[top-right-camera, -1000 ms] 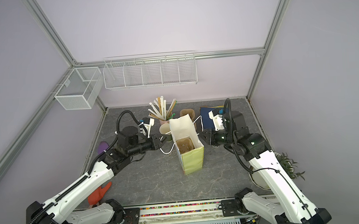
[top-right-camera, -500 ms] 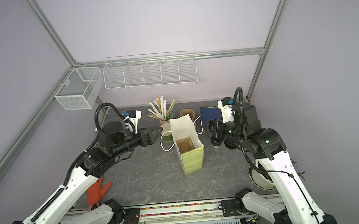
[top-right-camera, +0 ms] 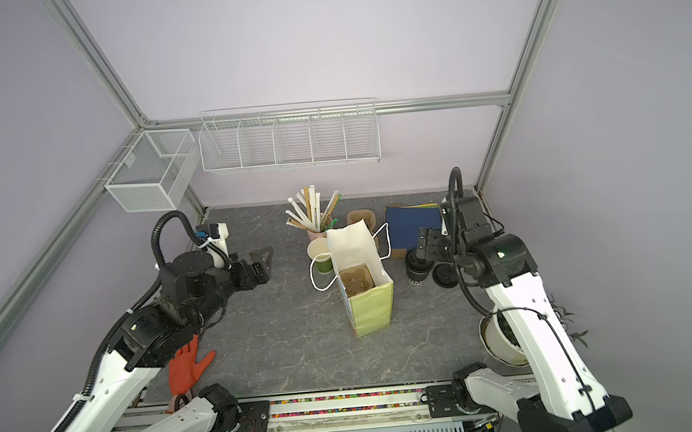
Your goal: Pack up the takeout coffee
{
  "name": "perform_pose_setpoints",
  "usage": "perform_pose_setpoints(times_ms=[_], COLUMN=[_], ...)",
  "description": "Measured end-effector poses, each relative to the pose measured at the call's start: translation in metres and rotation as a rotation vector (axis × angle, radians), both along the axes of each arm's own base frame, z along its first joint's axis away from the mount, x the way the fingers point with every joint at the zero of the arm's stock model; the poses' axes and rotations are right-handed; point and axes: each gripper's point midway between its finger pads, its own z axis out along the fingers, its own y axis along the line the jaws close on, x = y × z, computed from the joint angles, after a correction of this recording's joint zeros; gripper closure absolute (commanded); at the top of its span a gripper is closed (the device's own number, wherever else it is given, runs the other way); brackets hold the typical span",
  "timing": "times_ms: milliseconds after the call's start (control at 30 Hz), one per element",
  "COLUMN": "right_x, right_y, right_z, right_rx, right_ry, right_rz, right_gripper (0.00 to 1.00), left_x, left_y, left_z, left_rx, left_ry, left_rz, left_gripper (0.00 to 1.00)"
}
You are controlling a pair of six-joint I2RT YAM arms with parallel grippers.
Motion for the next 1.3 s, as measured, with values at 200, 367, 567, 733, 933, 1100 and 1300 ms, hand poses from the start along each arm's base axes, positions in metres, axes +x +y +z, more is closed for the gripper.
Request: perform_pose_setpoints(times_ms=[200, 367, 567, 733, 933, 1100, 1300], right_x=[0.021, 0.027, 0.040, 0.042, 0.045, 0.049, 0.049], right_y=[-0.007, -0.005, -0.003, -0.004, 0.000, 0.004, 0.007], right_z=[-0.057, -0.064, -0.075, -0.099, -0.116, -0.127, -0.130], right_rx=[-0.038, -0.039, -0.065, -0.090, -0.092, -0.088, -0.078], right_ry=[0.217, 0.293, 0.355, 0.443, 0.500, 0.534, 0.546], right_rz=[-0.081, -0.100, -0.099, -0.100, -0.088, -0.077, -0.062], right_gripper=[0.12, 0.11, 0.12, 0.11, 0.04, 0.01, 0.08], left_x=[0.003, -0.001, -0.003, -0.002, 0.001, 0.001, 0.002], left_y=[0.026, 0.047, 0.059, 0.060, 0.059, 0.058, 0.058], left_z=[-0.032, -0.031, -0.027, -0.028, -0.031, -0.032, -0.033], left_rx=[0.100, 0.120, 0.127, 0.138, 0.149, 0.152, 0.156], left_ry=[0.022, -0.014, -0.042, -0.041, -0.031, -0.029, -0.024], left_rz=[0.125, 0.206, 0.260, 0.274, 0.274, 0.273, 0.273], left_gripper=[0.00, 0.01, 0.00, 0.01, 0.00, 0.01, 0.00])
